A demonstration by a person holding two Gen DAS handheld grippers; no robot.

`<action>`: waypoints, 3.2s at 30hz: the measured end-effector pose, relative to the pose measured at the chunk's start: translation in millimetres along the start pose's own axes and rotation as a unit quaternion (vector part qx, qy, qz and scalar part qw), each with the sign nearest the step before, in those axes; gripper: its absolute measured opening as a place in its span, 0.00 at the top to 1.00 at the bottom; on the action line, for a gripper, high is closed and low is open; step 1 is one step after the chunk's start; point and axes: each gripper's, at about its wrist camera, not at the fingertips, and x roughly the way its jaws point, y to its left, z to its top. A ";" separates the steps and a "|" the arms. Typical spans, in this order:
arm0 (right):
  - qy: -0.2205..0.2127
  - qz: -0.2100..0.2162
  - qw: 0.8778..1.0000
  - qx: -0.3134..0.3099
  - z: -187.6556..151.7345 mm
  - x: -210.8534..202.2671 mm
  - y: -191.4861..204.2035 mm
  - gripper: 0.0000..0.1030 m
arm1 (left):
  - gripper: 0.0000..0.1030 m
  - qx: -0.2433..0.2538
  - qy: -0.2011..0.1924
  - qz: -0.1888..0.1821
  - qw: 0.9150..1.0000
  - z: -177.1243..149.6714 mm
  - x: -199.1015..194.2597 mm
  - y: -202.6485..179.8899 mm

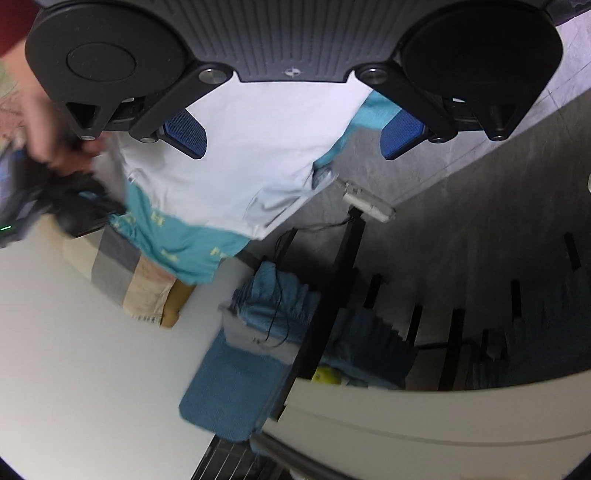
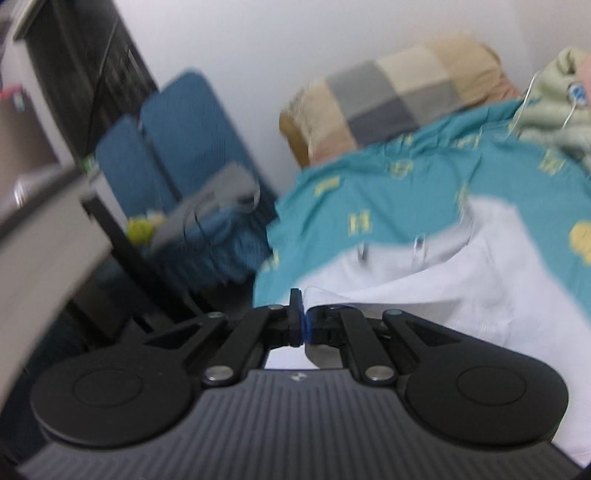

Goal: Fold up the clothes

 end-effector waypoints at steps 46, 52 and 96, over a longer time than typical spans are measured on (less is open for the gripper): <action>-0.020 -0.072 0.991 0.110 -33.5 -415.6 -259.8 0.37 | 0.30 0.244 0.255 -0.253 0.901 -246.2 -87.1 -200.4; -0.005 -0.072 0.989 0.129 -37.2 -410.3 -273.7 0.37 | 0.68 0.273 0.312 -0.224 0.882 -303.0 -72.1 -219.2; 0.379 0.120 0.917 0.034 -141.3 -290.0 -174.6 0.39 | 0.69 0.094 0.285 -0.227 0.926 -168.7 -41.1 -64.6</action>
